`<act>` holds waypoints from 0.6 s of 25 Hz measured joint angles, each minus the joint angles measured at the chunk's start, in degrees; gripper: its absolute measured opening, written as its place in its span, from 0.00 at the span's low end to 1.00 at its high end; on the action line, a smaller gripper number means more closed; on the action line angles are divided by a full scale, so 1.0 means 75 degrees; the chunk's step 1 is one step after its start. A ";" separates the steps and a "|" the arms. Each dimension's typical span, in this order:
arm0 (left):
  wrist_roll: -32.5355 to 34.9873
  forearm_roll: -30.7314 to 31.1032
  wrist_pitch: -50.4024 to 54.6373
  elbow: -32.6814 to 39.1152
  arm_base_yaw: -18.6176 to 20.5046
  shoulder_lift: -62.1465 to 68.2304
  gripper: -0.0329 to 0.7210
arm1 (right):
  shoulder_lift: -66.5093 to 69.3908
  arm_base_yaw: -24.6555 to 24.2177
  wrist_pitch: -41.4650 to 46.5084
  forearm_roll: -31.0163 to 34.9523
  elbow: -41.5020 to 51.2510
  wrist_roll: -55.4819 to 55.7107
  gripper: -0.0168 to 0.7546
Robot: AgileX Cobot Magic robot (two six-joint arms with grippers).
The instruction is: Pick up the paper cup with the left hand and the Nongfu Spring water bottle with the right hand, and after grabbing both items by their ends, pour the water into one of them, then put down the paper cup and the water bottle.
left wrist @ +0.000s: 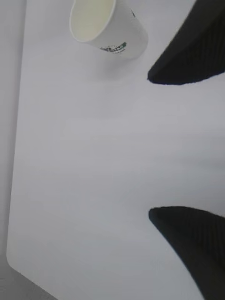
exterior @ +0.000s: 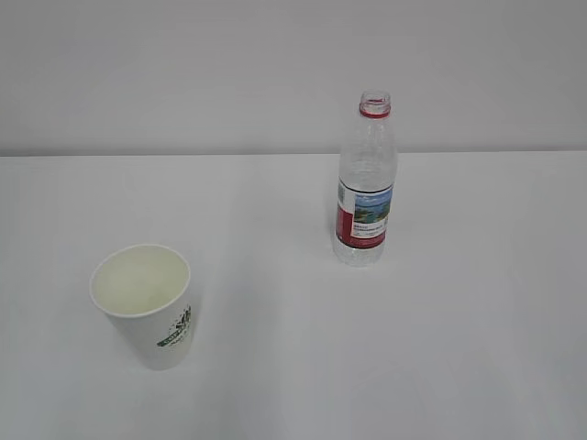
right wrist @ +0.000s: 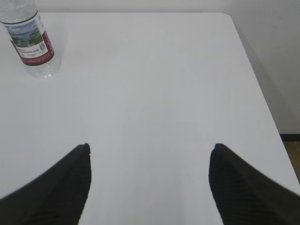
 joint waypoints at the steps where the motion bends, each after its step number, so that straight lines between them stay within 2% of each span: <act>1: 0.0000 -0.0014 -0.0138 -0.0051 0.0000 0.0000 0.82 | 0.0000 0.0000 -0.0123 0.0000 -0.0053 0.0000 0.78; 15: 0.0297 0.0000 -0.2926 -0.0132 0.0000 0.0108 0.82 | 0.0000 0.0000 -0.2621 0.0062 -0.0128 -0.0616 0.78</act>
